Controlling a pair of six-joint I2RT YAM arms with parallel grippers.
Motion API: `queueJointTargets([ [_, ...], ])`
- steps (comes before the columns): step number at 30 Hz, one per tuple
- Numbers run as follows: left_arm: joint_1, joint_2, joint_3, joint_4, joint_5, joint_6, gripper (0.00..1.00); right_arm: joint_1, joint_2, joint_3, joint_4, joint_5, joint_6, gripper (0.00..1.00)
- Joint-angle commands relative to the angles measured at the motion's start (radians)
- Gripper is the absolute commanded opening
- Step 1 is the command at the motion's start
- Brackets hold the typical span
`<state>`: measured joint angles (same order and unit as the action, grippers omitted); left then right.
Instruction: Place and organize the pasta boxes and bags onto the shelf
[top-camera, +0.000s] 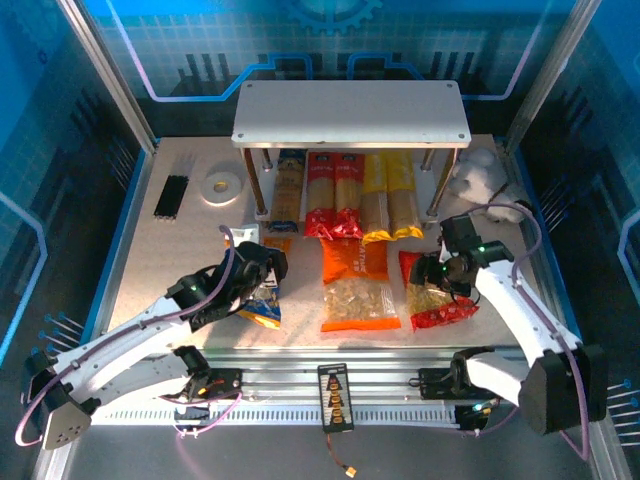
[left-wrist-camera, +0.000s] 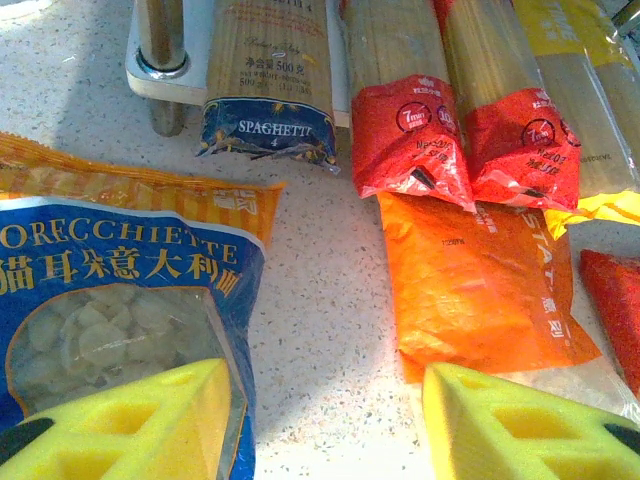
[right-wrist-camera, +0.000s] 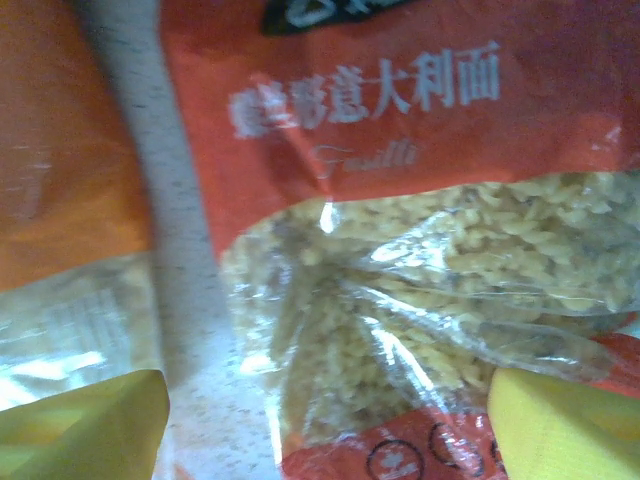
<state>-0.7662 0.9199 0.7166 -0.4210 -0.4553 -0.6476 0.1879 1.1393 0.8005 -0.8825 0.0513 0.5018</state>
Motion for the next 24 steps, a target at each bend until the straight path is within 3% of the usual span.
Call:
queueJointTargets([
  [1, -0.006, -0.003, -0.009, -0.003, 0.013, 0.001, 0.54, 0.037, 0.075, -0.002, -0.033, 0.146, 0.026, 0.89],
  [2, -0.007, -0.004, -0.009, -0.004, 0.013, 0.001, 0.55, 0.042, 0.095, -0.010, -0.025, 0.175, 0.032, 0.94],
  [11, -0.007, -0.019, -0.026, -0.001, 0.007, 0.002, 0.55, 0.047, 0.181, -0.033, 0.055, 0.198, 0.031, 1.00],
  [21, -0.006, -0.029, -0.034, -0.008, -0.003, 0.003, 0.56, 0.039, 0.289, -0.048, 0.142, 0.133, 0.017, 1.00],
  [24, -0.006, -0.034, -0.034, -0.013, -0.009, 0.003, 0.56, 0.035, 0.305, -0.052, 0.154, 0.107, 0.012, 0.92],
])
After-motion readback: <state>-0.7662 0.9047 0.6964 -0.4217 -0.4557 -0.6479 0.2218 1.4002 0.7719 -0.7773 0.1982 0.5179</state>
